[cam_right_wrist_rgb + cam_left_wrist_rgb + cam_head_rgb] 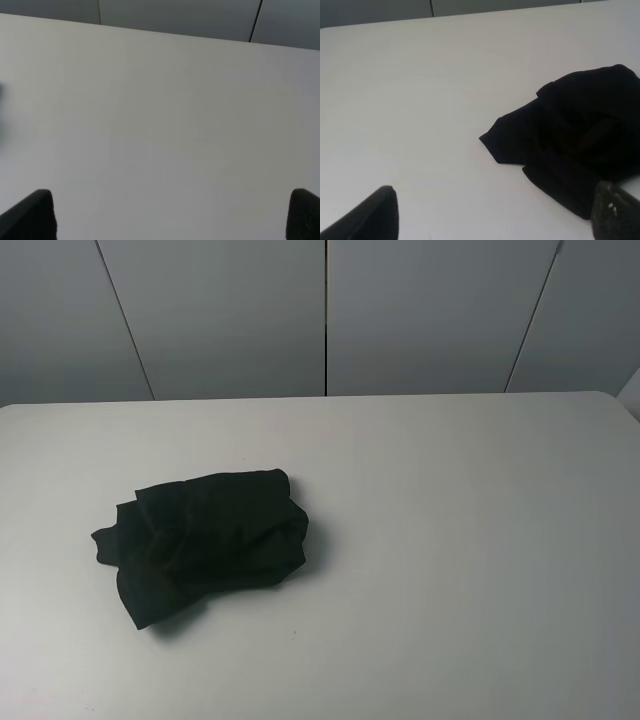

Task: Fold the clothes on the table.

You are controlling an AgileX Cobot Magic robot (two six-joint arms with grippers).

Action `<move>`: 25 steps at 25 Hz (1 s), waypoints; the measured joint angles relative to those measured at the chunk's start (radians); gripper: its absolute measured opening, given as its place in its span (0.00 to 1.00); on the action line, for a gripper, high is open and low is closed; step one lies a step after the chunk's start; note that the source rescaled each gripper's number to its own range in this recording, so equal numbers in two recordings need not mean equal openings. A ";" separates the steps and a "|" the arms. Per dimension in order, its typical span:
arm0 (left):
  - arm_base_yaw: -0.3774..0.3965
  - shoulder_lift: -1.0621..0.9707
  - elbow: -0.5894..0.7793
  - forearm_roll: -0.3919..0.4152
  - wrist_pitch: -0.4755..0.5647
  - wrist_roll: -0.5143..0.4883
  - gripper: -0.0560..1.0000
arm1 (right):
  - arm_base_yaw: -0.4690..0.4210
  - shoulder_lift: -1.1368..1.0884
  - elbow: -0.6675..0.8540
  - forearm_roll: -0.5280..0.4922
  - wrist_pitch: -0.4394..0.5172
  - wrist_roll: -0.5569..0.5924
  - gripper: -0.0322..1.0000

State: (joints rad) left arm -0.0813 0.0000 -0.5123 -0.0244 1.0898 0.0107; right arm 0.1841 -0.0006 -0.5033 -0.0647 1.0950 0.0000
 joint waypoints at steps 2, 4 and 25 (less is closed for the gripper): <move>0.000 0.000 0.000 0.000 0.000 0.000 1.00 | 0.000 0.000 0.000 -0.002 0.000 0.000 1.00; 0.000 0.000 0.000 0.000 0.000 0.000 1.00 | 0.000 0.000 0.000 -0.002 0.000 0.000 1.00; 0.000 0.000 0.000 0.000 0.000 0.000 1.00 | 0.000 0.000 0.000 -0.002 0.000 0.000 1.00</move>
State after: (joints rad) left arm -0.0813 0.0000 -0.5123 -0.0244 1.0898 0.0107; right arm 0.1841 -0.0006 -0.5033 -0.0666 1.0950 0.0000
